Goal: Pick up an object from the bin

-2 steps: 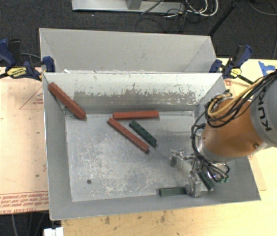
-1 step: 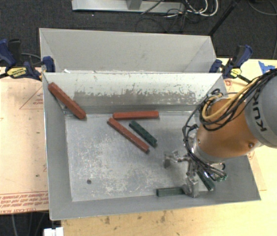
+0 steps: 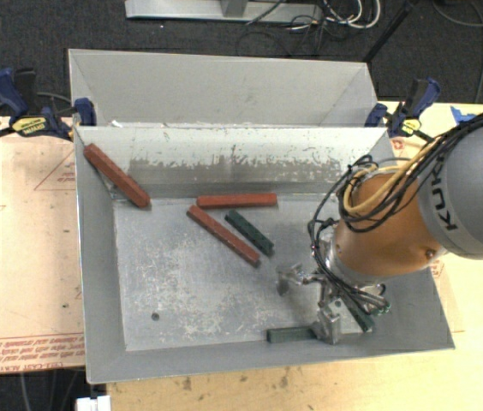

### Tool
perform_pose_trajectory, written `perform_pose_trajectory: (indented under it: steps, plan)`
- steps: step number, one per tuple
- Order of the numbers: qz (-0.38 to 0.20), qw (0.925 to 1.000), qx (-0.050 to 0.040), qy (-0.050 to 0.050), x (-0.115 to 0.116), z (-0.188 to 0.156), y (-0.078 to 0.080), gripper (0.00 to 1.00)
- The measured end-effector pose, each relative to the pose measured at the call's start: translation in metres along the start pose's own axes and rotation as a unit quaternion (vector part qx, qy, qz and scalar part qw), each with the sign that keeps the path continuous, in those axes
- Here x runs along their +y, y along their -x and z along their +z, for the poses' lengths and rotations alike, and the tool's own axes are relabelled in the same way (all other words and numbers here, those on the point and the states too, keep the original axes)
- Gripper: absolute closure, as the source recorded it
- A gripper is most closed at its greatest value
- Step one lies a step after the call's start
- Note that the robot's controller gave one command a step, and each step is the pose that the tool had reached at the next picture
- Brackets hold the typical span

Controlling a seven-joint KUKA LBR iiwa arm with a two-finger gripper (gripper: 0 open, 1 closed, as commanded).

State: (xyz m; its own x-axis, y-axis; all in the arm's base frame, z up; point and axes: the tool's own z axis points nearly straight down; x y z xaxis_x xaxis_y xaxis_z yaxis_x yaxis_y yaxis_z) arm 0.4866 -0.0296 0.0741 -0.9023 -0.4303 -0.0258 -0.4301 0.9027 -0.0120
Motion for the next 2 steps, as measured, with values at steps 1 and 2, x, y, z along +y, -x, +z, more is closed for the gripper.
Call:
perform_pose_trajectory:
  steps: [1,2]
  plan:
    - [-0.06,0.9981,0.0071,0.007,0.095,0.003,0.054,0.0]
    - [-0.008,0.9999,0.01,0.005,0.031,0.006,0.1,0.0]
